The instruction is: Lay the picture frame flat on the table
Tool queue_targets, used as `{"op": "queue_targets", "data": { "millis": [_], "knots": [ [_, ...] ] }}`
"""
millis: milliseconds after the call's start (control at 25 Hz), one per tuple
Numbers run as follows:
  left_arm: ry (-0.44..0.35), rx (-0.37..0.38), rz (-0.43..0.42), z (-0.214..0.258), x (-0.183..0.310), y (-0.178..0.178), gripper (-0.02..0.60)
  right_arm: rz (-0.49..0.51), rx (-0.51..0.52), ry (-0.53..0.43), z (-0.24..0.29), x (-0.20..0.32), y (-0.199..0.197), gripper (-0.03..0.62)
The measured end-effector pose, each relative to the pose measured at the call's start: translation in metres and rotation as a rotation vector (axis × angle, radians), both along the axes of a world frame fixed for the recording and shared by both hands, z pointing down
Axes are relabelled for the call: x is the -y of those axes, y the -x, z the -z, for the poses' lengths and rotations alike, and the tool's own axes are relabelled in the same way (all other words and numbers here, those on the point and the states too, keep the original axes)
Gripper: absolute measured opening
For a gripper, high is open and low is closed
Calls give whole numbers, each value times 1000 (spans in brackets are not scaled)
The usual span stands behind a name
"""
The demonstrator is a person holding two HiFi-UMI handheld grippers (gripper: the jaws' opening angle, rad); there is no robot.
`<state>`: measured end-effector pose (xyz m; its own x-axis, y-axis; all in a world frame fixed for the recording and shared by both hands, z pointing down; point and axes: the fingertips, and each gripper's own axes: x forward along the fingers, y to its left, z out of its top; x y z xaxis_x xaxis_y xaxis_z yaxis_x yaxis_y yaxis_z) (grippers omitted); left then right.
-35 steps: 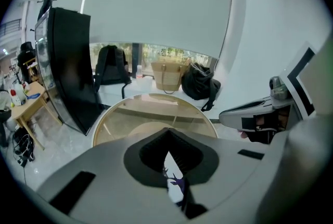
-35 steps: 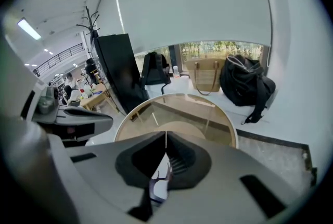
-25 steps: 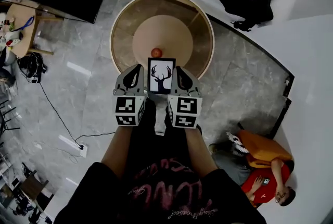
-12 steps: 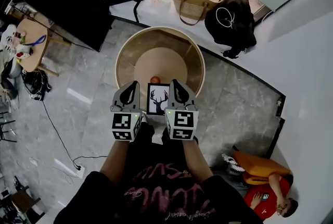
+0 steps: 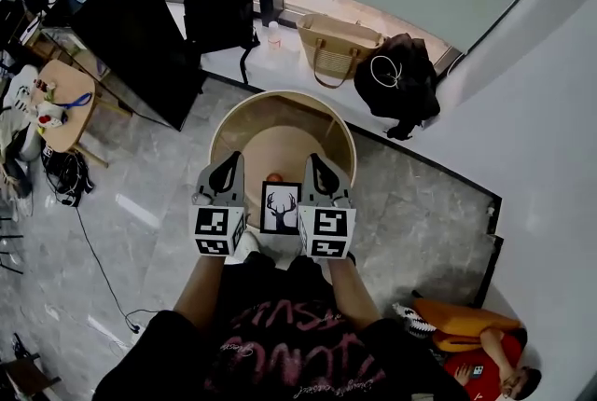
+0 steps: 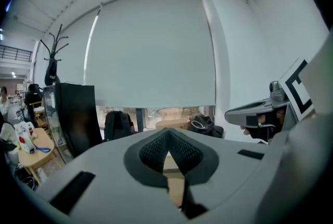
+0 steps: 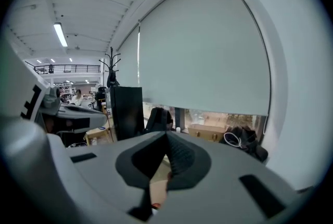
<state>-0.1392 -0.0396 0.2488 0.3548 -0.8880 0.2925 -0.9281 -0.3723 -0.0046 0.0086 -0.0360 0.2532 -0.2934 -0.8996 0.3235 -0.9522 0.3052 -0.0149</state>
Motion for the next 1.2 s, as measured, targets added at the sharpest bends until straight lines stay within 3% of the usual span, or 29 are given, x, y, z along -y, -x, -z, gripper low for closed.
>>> {"op": "queue_targets", "data": {
  "millis": [600, 1200],
  "knots": [
    [-162, -25, -5, 76, 3, 2, 9, -16, 0, -151, 73, -3, -6, 20],
    [-167, -26, -30, 83, 1, -2, 9, -22, -15, -155, 74, -7, -11, 20]
  ]
}}
